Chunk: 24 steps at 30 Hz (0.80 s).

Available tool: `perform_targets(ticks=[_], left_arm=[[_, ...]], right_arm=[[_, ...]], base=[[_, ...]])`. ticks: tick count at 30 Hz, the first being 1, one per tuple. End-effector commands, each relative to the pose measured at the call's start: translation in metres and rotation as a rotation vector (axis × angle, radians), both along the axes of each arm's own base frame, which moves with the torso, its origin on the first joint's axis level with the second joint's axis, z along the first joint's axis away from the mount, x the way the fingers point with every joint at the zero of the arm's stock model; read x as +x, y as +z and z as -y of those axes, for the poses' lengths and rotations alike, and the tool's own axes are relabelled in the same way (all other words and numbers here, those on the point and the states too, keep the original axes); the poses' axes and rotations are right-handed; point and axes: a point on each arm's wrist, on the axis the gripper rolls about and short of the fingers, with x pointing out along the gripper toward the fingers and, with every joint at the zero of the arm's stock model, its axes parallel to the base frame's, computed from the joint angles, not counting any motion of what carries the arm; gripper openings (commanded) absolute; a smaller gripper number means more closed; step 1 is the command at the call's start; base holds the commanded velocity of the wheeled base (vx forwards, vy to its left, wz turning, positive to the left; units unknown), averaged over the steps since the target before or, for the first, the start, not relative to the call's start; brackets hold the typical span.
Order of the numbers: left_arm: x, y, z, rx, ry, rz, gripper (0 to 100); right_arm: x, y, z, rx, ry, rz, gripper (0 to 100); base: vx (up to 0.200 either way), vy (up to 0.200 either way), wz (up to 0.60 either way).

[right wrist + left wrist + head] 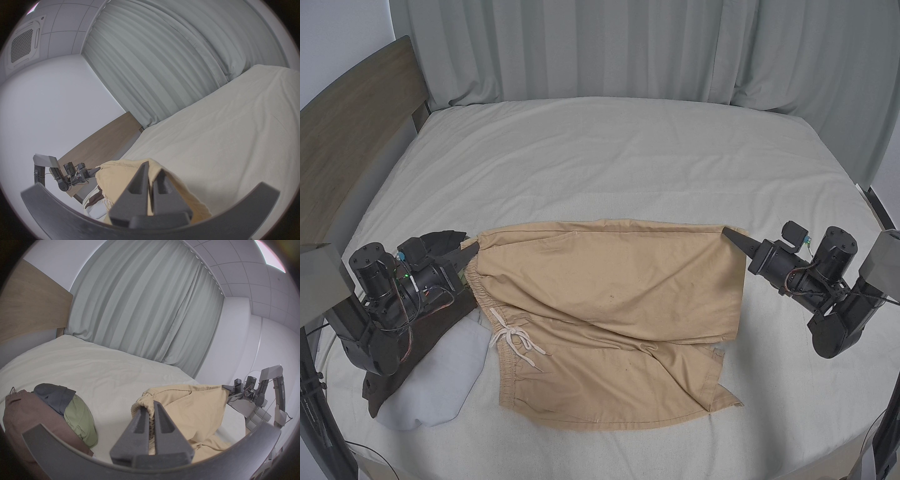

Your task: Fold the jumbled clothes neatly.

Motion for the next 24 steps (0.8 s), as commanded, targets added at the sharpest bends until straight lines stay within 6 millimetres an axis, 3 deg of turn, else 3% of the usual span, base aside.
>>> perform_targets(ticks=[1,9,13,24], left_arm=[[0.009,-0.011,0.003,-0.001,0.006,-0.019,0],[0.028,-0.021,0.003,-0.003,0.019,-0.010,0],[0.035,-0.023,0.002,-0.006,0.032,-0.002,0],[0.042,-0.025,0.006,-0.047,0.032,-0.016,0]], right_arm=[[0.012,-0.010,-0.002,-0.001,0.000,-0.007,0],[0.032,-0.018,-0.006,0.003,-0.001,0.009,0],[0.040,-0.013,-0.006,0.011,-0.003,0.042,0],[0.066,-0.010,-0.011,0.026,-0.001,0.087,0]], base=[[0.000,0.000,0.00],[0.000,0.000,0.00],[0.000,0.000,0.00],[0.000,0.000,0.00]])
